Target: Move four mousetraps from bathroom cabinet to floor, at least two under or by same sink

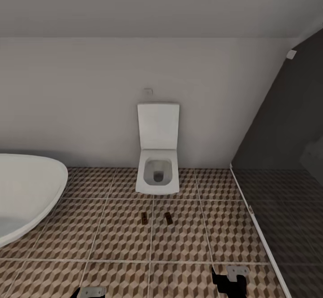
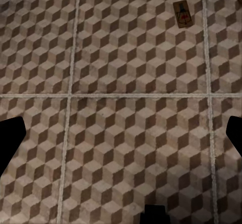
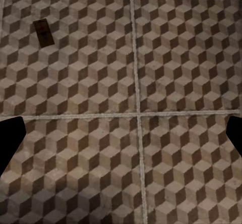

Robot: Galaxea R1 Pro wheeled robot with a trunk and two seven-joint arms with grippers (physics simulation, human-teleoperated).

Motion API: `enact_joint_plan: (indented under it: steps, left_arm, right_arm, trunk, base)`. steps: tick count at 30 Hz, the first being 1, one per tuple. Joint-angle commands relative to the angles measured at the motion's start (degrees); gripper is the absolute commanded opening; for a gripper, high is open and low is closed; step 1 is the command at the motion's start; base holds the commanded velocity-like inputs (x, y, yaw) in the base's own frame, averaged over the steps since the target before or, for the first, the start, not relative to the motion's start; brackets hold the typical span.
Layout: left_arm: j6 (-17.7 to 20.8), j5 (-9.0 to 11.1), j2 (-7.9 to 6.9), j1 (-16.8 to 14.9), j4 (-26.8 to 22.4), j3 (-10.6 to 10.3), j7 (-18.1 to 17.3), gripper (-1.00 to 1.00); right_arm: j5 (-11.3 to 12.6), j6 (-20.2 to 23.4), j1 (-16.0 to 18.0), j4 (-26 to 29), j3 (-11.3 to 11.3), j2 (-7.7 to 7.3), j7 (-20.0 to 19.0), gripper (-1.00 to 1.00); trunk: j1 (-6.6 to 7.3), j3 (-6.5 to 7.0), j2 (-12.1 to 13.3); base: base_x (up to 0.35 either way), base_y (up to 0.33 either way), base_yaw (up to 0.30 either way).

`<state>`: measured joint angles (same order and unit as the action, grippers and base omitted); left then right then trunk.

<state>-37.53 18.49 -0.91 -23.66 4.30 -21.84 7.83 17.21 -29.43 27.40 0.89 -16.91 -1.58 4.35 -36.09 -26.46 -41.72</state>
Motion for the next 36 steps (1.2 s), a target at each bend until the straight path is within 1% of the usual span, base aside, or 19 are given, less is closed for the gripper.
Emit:
enact_joint_plan:
  steps: [1, 18, 36]
  left_arm:
    - [-0.3, 0.1, 0.03, -0.1, 0.2, -0.5, 0.3, 1.00]
    - [-0.3, 0.1, 0.05, -0.1, 0.2, -0.5, 0.0, 1.00]
    - [-0.3, 0.1, 0.30, -0.1, 0.2, -0.5, 0.0, 1.00]
  right_arm:
    - [0.3, -0.1, 0.0, 0.0, -0.5, 0.00, 0.3, 1.00]
    - [0.2, 0.0, 0.0, 0.0, -0.5, 0.00, 0.2, 1.00]
    - [0.2, 0.0, 0.0, 0.0, -0.5, 0.00, 0.2, 1.00]
  trunk:
    - [-0.01, 0.04, 0.0]
    - [-0.01, 1.62, 0.0]
    - [3.94, 6.53, 7.2]
  base:
    - [0.000, 0.000, 0.000]
    - [0.000, 0.000, 0.000]
    - [0.000, 0.000, 0.000]
